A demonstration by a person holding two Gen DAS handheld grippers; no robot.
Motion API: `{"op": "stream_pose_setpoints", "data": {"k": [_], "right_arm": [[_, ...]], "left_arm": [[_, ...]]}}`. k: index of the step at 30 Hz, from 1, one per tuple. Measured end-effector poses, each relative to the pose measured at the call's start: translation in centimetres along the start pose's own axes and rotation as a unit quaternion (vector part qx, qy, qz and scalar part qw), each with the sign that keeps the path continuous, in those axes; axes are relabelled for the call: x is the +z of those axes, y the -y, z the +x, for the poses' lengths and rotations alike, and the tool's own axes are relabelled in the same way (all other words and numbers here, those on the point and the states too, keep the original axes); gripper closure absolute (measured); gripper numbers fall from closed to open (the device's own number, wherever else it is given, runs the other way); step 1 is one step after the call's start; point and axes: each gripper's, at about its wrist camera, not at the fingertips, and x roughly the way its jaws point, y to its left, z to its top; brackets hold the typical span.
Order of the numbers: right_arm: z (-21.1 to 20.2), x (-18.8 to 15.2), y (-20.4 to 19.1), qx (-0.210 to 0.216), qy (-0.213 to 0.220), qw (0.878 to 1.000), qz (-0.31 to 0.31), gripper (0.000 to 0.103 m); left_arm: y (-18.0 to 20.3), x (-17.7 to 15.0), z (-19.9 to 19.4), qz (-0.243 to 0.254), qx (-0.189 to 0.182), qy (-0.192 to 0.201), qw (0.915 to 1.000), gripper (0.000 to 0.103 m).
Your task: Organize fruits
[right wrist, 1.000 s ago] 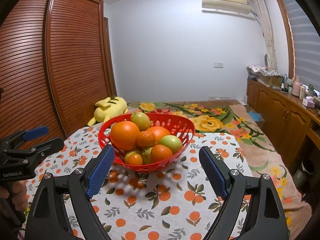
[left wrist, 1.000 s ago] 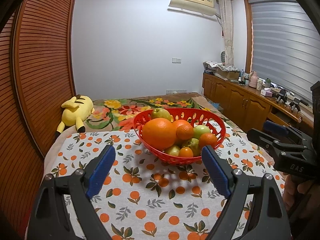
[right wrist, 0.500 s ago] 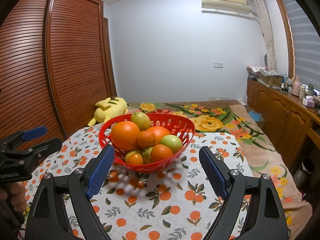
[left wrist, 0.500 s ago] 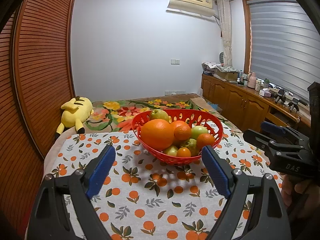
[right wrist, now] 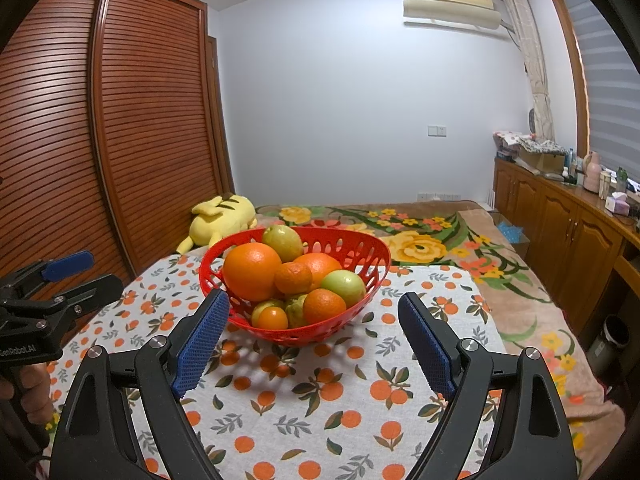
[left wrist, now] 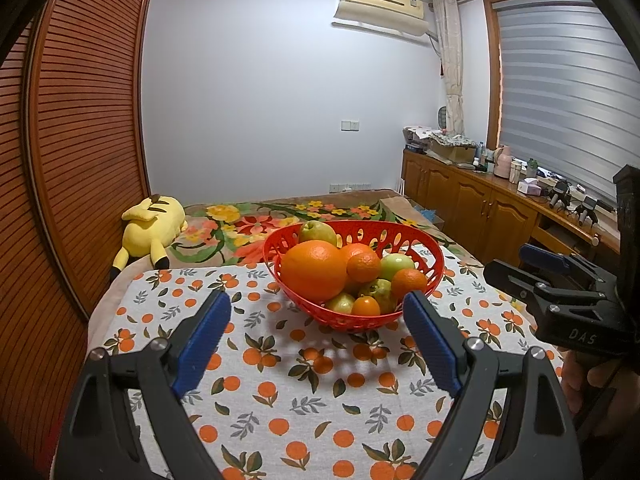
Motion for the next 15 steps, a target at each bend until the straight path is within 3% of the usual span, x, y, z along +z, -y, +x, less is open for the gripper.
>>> {"op": "stream_pose_setpoints", "data": {"k": [15], "right_arm": [[-0.17, 0.0, -0.01, 0.0, 0.0, 1.0, 0.0, 0.015]], "left_arm": [[0.06, 0.36, -0.32, 0.0, -0.001, 0.002, 1.0, 0.014]]}}
